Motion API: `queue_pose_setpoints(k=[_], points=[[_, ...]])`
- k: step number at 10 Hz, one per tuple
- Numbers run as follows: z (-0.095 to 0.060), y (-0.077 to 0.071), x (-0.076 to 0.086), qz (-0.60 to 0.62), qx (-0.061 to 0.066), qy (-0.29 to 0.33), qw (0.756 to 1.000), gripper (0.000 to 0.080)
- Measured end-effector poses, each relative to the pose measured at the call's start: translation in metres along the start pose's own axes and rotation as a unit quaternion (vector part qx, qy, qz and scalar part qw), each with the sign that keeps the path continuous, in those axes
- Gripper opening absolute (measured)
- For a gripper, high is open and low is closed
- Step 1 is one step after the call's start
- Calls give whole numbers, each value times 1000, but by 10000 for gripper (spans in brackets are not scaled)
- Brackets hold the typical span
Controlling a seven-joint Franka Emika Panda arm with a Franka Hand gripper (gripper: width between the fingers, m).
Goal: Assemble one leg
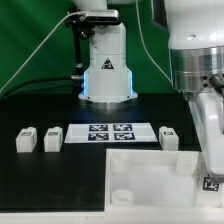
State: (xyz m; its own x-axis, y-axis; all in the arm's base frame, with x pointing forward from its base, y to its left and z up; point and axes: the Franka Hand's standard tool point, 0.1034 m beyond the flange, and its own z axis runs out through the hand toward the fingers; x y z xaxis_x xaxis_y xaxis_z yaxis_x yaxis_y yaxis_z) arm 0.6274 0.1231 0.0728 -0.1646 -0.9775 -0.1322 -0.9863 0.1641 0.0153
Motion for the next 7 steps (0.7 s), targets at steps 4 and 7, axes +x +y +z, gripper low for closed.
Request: queue_pose_setpoints(k=[4,7], points=[[2,1,0,-3,-1,1,1000,576],[-7,17,-9,-3,23,-18,1000,647]])
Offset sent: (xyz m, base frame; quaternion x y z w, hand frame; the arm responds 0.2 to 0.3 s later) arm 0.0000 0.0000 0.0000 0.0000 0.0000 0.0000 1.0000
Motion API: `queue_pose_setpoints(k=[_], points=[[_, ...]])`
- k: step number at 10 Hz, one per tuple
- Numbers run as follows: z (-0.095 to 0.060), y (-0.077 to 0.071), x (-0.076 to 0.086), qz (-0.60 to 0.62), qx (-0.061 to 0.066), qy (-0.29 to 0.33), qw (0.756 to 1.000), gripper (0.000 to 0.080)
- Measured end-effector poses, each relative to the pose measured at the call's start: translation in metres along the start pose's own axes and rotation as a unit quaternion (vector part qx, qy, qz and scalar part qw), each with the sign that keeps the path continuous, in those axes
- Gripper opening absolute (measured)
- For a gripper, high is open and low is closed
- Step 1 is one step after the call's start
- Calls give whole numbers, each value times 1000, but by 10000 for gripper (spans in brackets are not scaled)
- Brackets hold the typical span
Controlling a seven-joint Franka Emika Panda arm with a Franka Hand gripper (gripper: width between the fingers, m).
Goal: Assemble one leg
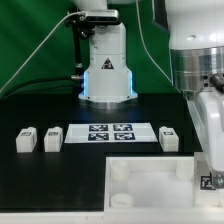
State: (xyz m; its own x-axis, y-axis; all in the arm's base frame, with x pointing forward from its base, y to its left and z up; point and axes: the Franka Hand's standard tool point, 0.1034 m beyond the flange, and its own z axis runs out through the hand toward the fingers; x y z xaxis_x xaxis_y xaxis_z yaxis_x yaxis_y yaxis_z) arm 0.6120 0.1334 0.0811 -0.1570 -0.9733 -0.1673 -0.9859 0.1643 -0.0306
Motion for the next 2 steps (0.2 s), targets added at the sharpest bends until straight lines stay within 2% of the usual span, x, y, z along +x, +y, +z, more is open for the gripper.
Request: queue_pose_setpoints(k=[1,2], points=[[-10,2,-5,-2,5,-9,1000,647],[-14,0,-7,-4,8,-11,1000,649]])
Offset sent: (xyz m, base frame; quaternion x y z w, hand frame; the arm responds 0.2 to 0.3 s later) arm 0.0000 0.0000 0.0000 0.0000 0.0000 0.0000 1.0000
